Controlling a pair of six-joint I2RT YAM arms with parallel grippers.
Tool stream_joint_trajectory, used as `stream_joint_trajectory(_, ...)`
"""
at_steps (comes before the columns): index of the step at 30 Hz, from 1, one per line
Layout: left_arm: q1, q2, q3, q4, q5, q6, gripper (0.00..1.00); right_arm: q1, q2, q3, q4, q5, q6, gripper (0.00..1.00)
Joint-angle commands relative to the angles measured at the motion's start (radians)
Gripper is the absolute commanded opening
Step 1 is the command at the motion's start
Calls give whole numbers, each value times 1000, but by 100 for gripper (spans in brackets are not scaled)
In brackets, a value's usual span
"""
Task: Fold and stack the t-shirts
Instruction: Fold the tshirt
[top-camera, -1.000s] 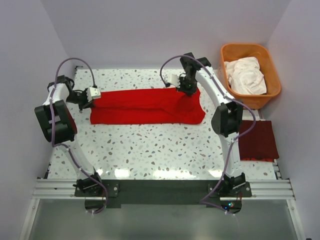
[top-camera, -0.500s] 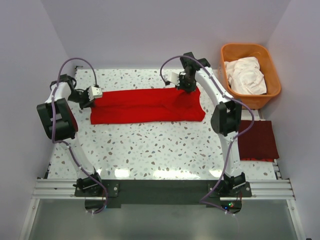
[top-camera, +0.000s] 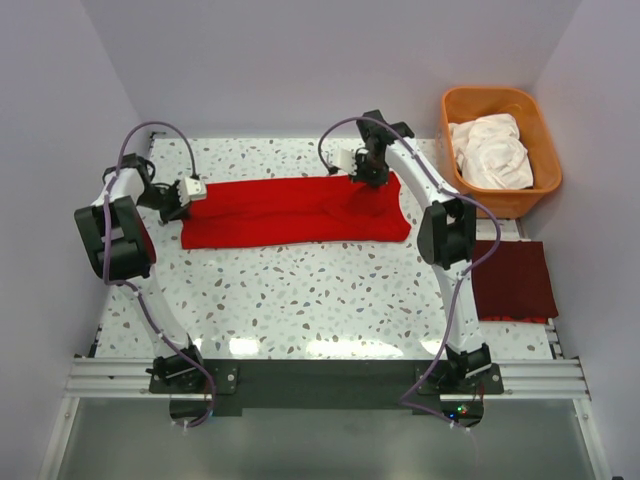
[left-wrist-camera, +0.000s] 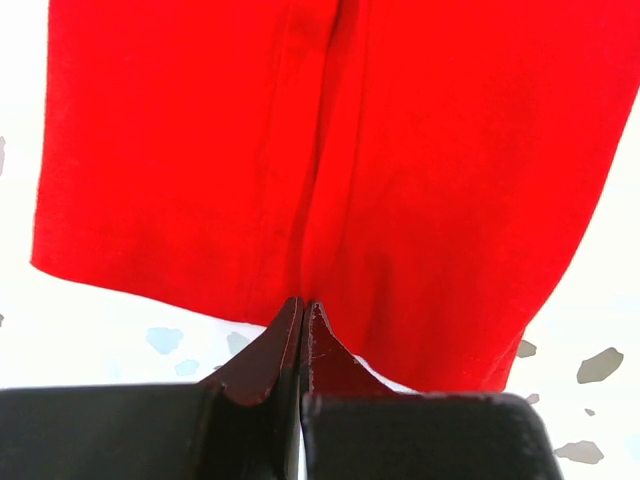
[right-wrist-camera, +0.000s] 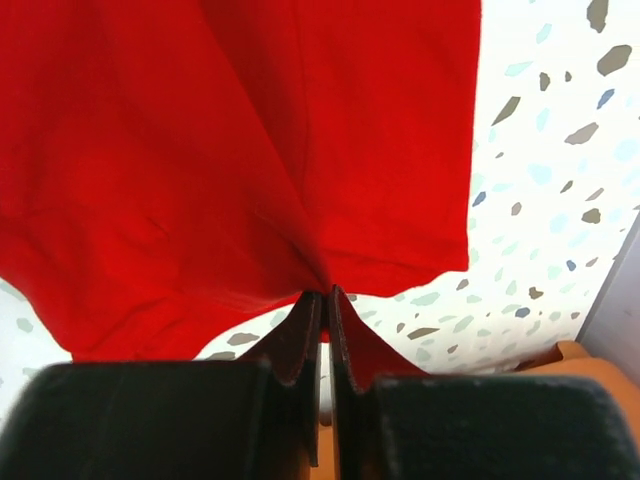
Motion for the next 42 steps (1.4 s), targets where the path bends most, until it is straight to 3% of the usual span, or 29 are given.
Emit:
stream_joint_trajectory(1, -2, -26, -14, 62, 2, -44, 0, -2, -8, 27, 48, 23, -15, 11)
stream_joint_trajectory(2, -5, -23, -13, 76, 0, -91, 8, -1, -9, 30, 53, 26, -4, 19)
stream_joint_trajectory(3, -3, -22, -7, 88, 3, -125, 15, -1, -11, 30, 57, 29, 2, 36)
stream_joint_trajectory(6, 7, -12, 47, 110, -1, -283, 34, -10, -29, 45, 67, 39, 54, 59)
stream_joint_trajectory(7, 17, -16, 61, 98, 14, -339, 43, -25, -38, 50, 54, 39, 74, 61)
stream_joint_trajectory(10, 61, -38, 90, 50, 51, -398, 47, -48, -86, 38, 12, 39, 170, 65)
stream_joint_trajectory(16, 92, -107, 20, -45, 52, -593, 52, -115, -209, -101, -100, -105, 423, 65)
stream_joint_trajectory(20, 99, -131, -84, -61, 71, -721, 56, -143, -233, -203, -128, -205, 568, 59)
stream_joint_trajectory(25, 104, -166, -184, 38, 39, -863, 58, -169, -203, -280, -88, -231, 660, 57)
stream_joint_trajectory(35, 106, -91, -223, 93, -27, -963, 63, -174, -112, -340, -32, -202, 738, 53)
stream_joint_trajectory(39, 104, -65, -237, 139, -57, -999, 56, -175, -79, -350, -9, -149, 738, 43)
stream_joint_trajectory(42, 106, -46, -237, 154, -66, -1019, 37, -174, -59, -366, 5, -93, 728, 29)
